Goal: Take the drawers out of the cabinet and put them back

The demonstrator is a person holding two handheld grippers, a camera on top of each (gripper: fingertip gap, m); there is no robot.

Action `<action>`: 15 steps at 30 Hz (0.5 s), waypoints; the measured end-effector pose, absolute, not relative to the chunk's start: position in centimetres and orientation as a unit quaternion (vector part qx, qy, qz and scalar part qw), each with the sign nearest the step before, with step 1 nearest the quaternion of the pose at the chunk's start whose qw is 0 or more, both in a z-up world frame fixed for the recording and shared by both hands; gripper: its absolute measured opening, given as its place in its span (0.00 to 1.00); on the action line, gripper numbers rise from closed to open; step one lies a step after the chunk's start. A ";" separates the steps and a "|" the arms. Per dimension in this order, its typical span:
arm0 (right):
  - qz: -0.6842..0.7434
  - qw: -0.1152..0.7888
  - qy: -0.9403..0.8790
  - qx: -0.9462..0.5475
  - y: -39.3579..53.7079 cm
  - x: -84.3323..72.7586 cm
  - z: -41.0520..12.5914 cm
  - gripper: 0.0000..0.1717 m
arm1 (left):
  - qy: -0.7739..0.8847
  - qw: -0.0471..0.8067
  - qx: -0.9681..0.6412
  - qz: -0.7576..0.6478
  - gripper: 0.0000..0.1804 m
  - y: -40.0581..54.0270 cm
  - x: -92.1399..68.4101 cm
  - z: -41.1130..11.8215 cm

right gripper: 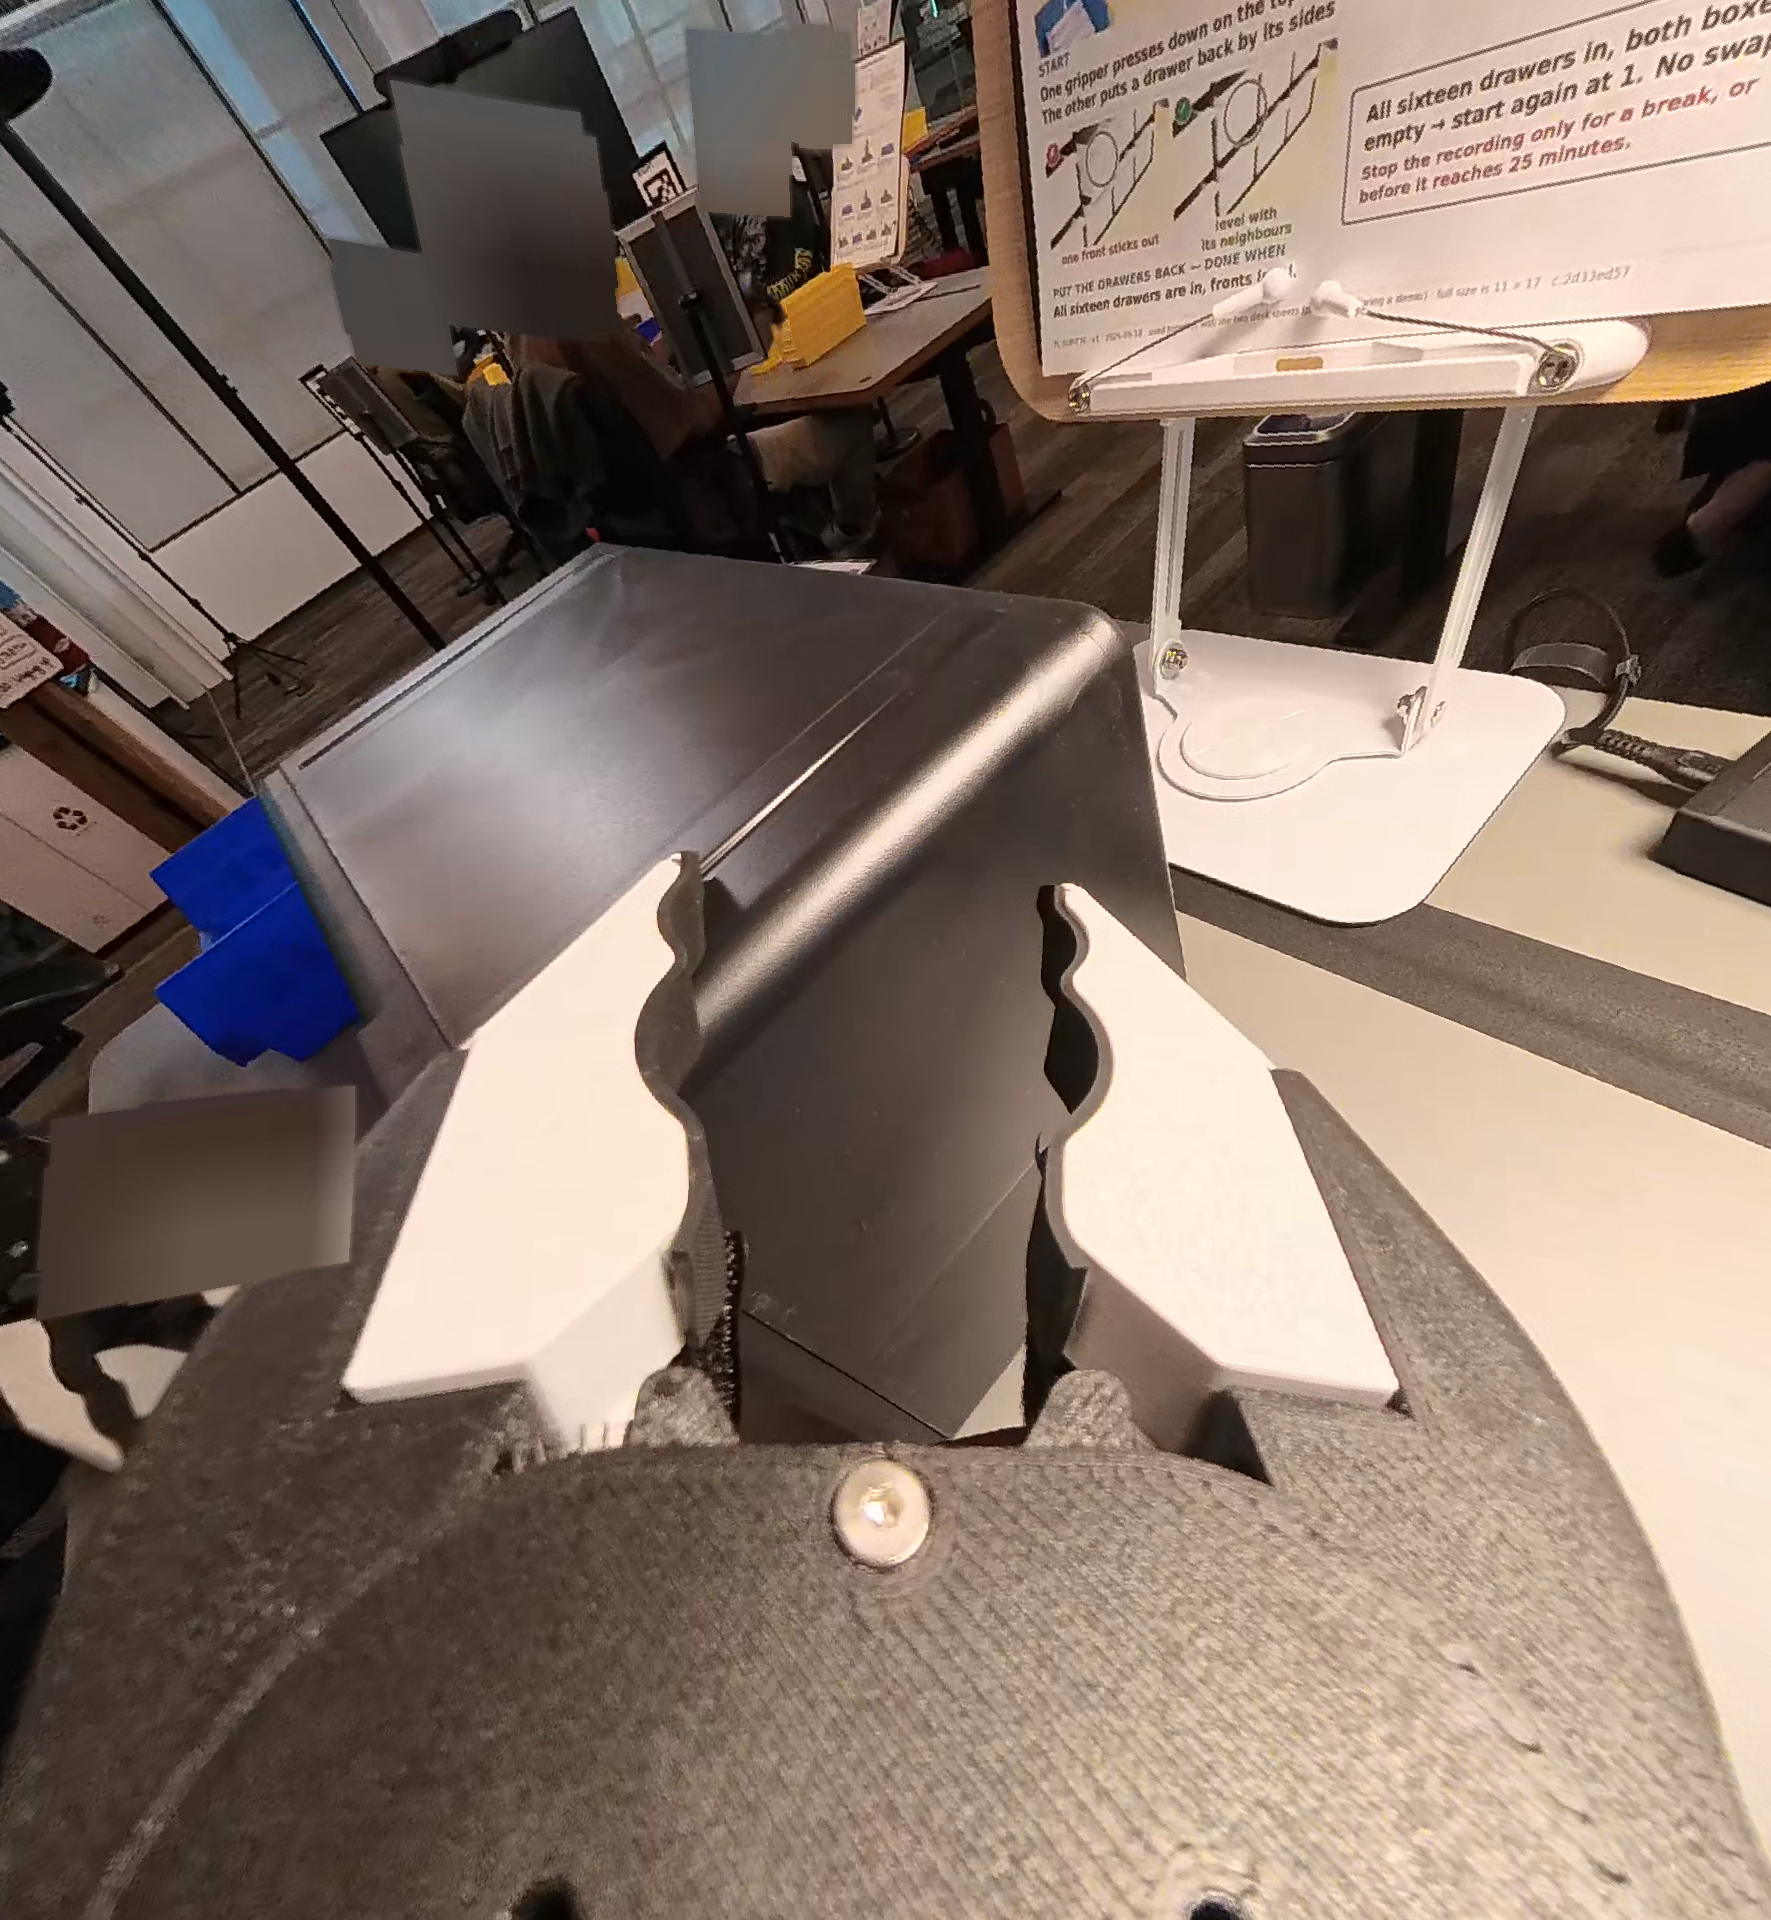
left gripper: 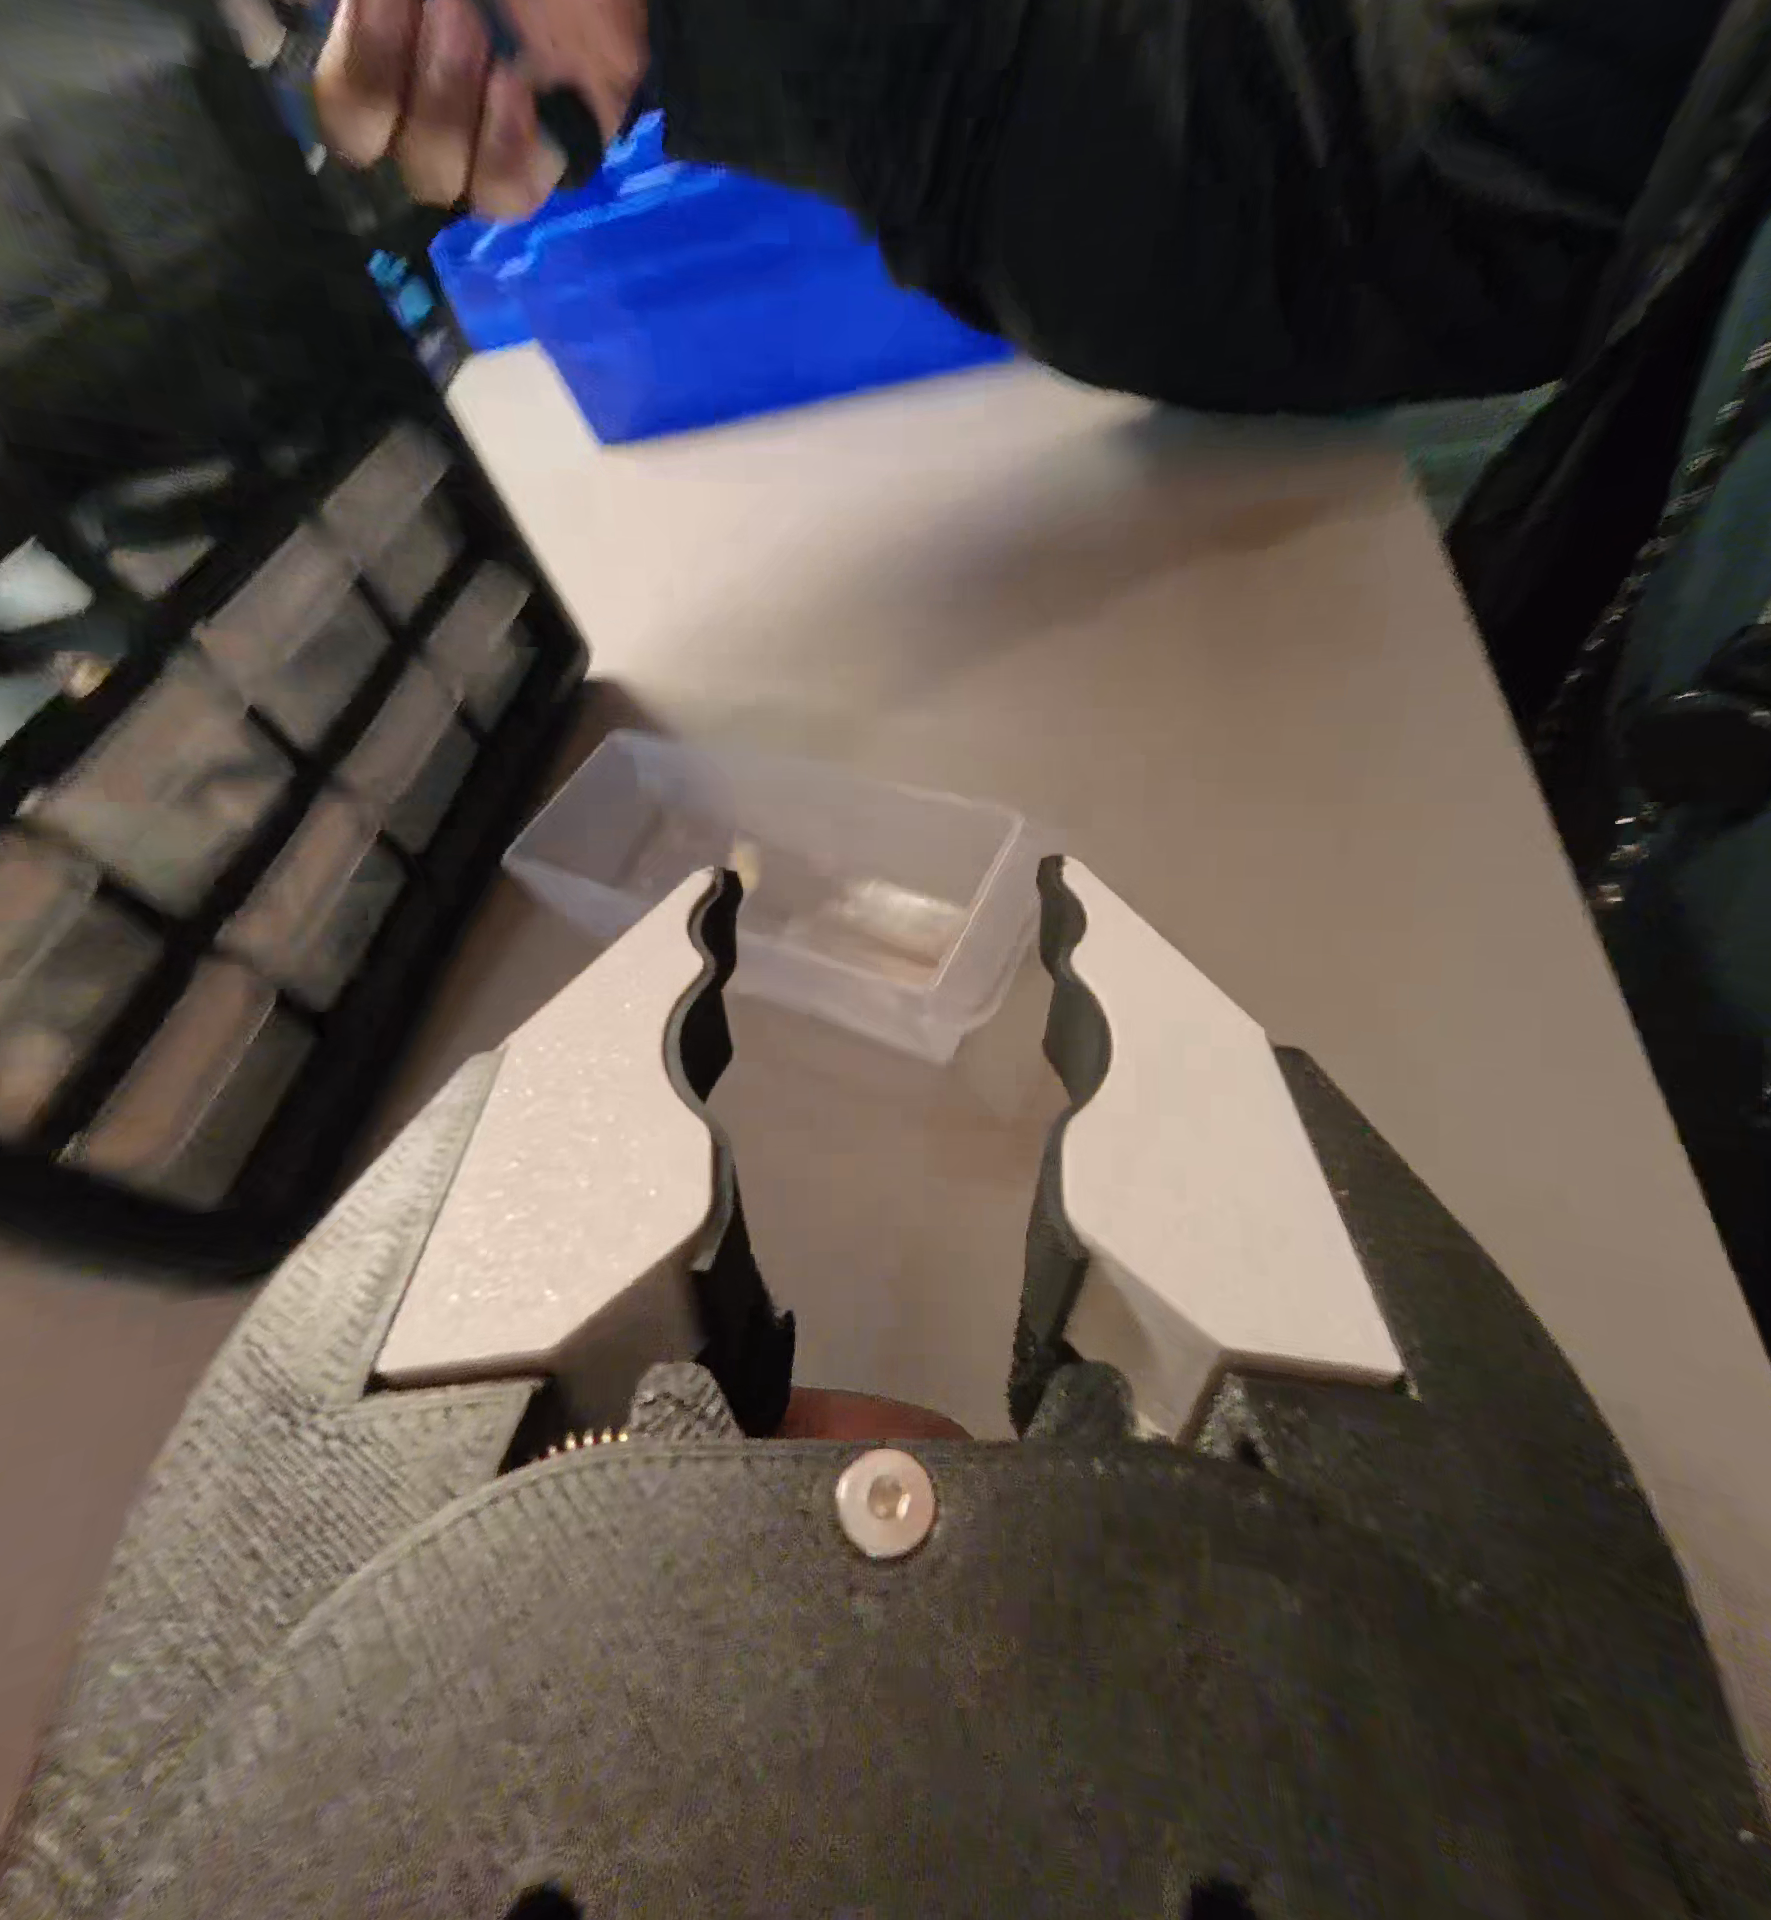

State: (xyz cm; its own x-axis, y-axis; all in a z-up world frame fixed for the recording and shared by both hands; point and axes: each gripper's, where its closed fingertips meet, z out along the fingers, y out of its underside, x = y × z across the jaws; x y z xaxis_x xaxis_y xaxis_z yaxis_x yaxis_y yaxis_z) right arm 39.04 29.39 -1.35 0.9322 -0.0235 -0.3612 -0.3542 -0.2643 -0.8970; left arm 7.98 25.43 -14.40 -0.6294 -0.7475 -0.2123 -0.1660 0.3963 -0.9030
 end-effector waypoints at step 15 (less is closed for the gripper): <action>0.143 0.595 0.120 -0.782 29.4 39.0 -1.3 0.40 | 0.856 0.328 -0.178 -0.358 0.09 23.4 10.6 -17.7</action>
State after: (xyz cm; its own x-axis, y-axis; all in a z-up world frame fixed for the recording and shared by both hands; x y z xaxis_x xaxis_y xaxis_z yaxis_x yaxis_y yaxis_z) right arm 38.97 29.37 -1.32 0.9302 -0.0171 -0.3667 -0.3580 -0.2628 -0.8960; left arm 10.55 23.36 -17.71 -0.7223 -0.5385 -0.4339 -0.0697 0.6809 -0.7290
